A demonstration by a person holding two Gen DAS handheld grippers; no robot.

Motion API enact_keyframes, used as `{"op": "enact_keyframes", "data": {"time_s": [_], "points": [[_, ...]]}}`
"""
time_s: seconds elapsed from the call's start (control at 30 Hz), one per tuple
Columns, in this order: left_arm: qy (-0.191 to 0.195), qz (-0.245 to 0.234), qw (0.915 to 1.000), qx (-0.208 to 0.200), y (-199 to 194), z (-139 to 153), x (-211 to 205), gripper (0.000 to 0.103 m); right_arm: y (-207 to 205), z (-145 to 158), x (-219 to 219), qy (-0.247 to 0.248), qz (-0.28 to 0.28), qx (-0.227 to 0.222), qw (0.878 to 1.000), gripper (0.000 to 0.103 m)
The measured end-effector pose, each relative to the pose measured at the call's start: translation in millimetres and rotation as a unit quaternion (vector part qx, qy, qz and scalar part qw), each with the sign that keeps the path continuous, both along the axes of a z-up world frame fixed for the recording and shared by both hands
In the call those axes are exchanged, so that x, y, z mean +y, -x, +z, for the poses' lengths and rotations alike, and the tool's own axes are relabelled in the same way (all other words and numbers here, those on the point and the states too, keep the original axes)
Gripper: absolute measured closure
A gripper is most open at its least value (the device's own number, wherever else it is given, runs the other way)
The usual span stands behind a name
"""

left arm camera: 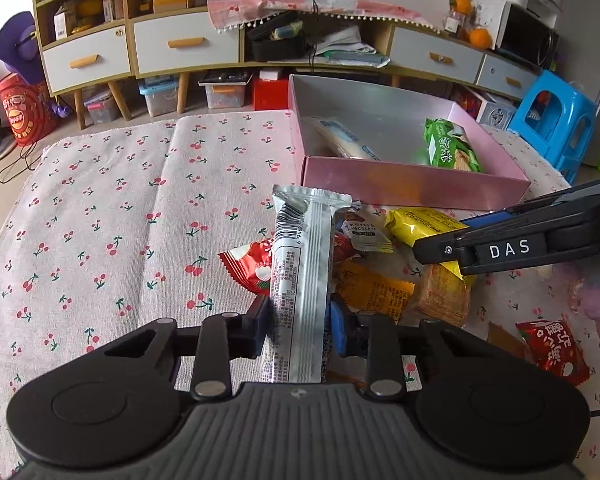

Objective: Organize snacks
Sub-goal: 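Grasp the long white bar with left tool while right tool grasps yellow packet, then carry the white bar into the box and open left tool while right tool carries yellow packet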

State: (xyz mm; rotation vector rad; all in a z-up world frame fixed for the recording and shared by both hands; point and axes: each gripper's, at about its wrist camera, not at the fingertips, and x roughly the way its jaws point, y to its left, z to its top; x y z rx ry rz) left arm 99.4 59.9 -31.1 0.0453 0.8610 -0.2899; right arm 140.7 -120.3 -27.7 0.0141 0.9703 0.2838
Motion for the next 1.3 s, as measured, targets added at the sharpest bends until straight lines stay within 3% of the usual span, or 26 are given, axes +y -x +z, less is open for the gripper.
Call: {"op": "enact_keyframes", "data": {"time_s": [0.53, 0.7, 1.13, 1.3], "points": [[0.029, 0.019, 0.9991, 0.024, -3, 11, -1, 0.075, 8, 20, -19, -0.073, -0.047, 0.057, 0.995, 0.053], [0.054, 0.033, 0.9966, 0.053, -6, 12, -2, 0.075, 11, 24, -33, -0.095, -0.070, 0.067, 0.991, 0.053], [0.110, 0.053, 0.9904, 0.064, -22, 28, -24, 0.075, 5, 49, -74, -0.167, -0.119, 0.041, 0.978, 0.053], [0.119, 0.052, 0.9898, 0.059, -37, 35, -34, 0.075, -8, 52, -102, -0.201, -0.150, 0.028, 0.968, 0.053]]}}
